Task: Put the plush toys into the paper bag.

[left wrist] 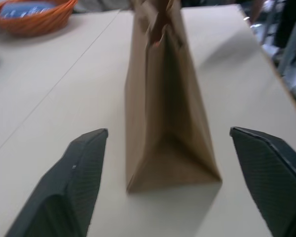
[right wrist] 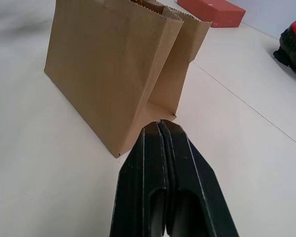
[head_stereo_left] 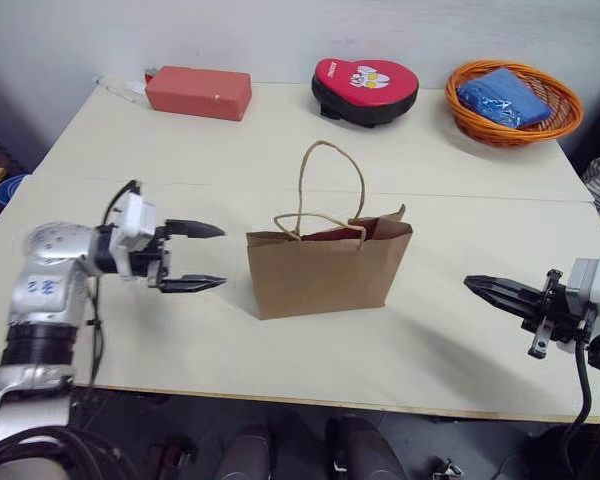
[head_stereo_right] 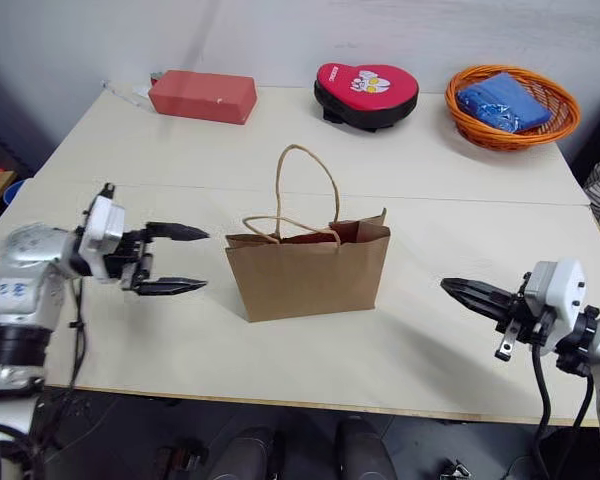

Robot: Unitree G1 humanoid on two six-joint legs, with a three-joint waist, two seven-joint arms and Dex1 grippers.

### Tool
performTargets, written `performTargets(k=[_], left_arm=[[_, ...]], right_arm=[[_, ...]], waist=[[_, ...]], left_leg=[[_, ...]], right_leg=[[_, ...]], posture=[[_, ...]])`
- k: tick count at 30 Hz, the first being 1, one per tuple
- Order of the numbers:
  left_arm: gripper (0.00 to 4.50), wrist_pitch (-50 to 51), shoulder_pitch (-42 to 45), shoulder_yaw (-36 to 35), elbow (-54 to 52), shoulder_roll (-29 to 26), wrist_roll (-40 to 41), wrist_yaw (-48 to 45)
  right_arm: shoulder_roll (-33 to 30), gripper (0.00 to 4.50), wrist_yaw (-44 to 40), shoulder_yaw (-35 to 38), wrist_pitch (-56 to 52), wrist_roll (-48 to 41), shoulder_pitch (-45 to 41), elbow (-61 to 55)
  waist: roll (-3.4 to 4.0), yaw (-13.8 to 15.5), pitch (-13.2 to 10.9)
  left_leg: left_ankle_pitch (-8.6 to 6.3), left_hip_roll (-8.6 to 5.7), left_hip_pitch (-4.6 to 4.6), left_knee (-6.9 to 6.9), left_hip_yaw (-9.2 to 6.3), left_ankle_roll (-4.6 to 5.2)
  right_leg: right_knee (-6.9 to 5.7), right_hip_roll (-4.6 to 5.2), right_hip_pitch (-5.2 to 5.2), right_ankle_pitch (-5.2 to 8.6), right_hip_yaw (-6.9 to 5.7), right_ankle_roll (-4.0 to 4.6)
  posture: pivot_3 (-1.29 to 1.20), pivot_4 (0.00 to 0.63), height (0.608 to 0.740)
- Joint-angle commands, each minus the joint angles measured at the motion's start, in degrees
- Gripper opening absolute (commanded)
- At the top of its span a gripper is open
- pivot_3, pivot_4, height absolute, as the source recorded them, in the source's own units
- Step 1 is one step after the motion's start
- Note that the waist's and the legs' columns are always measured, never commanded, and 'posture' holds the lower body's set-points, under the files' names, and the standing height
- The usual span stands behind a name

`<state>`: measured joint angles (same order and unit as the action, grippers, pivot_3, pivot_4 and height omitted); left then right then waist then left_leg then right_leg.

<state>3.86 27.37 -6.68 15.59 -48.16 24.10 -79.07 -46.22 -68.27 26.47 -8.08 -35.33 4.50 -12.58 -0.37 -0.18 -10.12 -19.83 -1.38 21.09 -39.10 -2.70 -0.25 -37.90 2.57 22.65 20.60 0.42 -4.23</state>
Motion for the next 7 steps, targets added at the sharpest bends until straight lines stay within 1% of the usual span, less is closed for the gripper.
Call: performTargets(k=[1,4,7], left_arm=[[4.50,-3.36,-7.67,-5.24,-4.94,-3.62,-2.68,3.47],[4.50,-3.50,-14.63,-9.20,-7.48,-5.75,-2.52,5.22],[4.50,-4.57,-18.45,-11.32,-7.55,-6.05,-2.27,6.23]], right_arm=[[-2.50,1.22,-4.33,-0.12,1.70,0.25,-0.45,1.70],[-4.09,2.25,-8.14,-0.72,5.99,3.01,-0.35,5.71],[-4.12,3.22,-10.15,-1.70,10.46,5.48,-1.22,10.54]], waist=[[0.01,0.02,-0.01],[0.01,0.30,-0.02],[0.00,0.78,-0.02]], left_leg=[[0.00,0.00,0.01,0.01,0.00,0.00],[-0.03,0.00,0.03,0.04,0.00,0.05],[-0.07,-0.01,0.00,0.02,-0.01,0.12]], right_leg=[[0.03,0.00,0.00,0.00,0.00,0.00],[0.09,0.02,-0.01,0.00,0.00,0.00],[0.15,0.07,-0.08,0.00,-0.03,0.00]], posture=[[0.00,0.150,0.740],[0.00,0.150,0.740],[0.00,0.150,0.740]])
